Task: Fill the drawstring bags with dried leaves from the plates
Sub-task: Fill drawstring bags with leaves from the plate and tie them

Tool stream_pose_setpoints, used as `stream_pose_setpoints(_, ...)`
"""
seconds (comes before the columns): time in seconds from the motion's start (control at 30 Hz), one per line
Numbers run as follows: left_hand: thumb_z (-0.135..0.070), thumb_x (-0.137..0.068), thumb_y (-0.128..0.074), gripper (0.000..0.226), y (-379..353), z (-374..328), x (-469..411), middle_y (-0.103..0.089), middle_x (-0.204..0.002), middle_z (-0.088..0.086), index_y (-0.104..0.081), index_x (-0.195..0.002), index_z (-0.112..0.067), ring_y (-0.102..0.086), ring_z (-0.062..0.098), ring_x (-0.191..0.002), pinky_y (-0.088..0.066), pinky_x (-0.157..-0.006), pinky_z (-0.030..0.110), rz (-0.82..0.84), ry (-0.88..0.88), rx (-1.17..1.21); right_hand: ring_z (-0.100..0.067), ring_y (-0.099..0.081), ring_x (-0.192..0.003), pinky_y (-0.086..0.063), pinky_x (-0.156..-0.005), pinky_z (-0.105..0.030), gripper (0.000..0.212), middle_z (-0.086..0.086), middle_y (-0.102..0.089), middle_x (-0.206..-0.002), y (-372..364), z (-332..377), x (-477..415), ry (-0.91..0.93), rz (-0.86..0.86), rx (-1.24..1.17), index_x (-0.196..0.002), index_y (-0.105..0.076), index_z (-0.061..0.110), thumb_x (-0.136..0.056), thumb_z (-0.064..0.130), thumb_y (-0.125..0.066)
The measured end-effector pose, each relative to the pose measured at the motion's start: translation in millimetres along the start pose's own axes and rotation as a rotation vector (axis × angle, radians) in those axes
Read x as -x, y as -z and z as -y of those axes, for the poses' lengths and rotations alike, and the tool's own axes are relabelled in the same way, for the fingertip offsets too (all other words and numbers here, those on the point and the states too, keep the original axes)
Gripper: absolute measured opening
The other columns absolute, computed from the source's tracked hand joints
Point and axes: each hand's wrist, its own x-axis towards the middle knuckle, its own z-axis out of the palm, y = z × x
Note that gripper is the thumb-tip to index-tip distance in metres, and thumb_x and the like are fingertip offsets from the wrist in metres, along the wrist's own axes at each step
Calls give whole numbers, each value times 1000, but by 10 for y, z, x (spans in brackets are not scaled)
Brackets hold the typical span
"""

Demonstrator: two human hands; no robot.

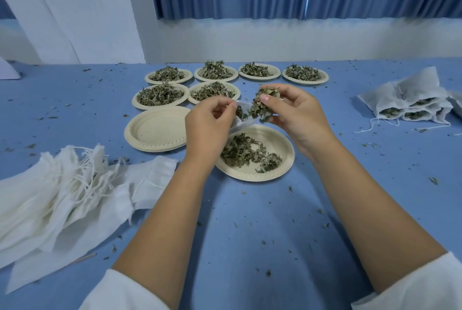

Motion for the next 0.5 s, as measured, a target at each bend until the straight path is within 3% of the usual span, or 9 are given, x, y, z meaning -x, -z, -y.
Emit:
stream_pose_setpoints(0.13, -17, -90, -68, 9, -55, -19, 25, -69, -70, -4, -75, -88, -22, -66, 13, -68, -55, -70, 30, 15, 13, 10, -10, -67, -77, -55, -65, -21, 18, 2, -75, -87, -109, -65, 29, 93, -67, 18, -101, -71, 18, -84, 11, -74)
stream_pose_setpoints(0.3, -15, -90, -67, 10, -62, -48, 49, -71, -71, -3, -76, -90, -16, -69, 14, -69, -59, -80, 40, 17, 64, 53, -11, -68, -79, -58, -77, -33, 20, 7, -74, -90, -172, -173, 27, 231, -149, 212, -92, -70, 24, -82, 8, -75)
stream_pose_setpoints(0.5, -14, -91, -67, 10, -63, -94, 68, -71, -66, -5, -76, -88, -17, -71, 12, -68, -60, -81, 42, 1, 119, 123, 8, -60, -81, -47, -68, -9, 26, 26, -66, -85, -187, -270, 77, 384, -83, 564, -92, -63, 39, -82, 16, -73)
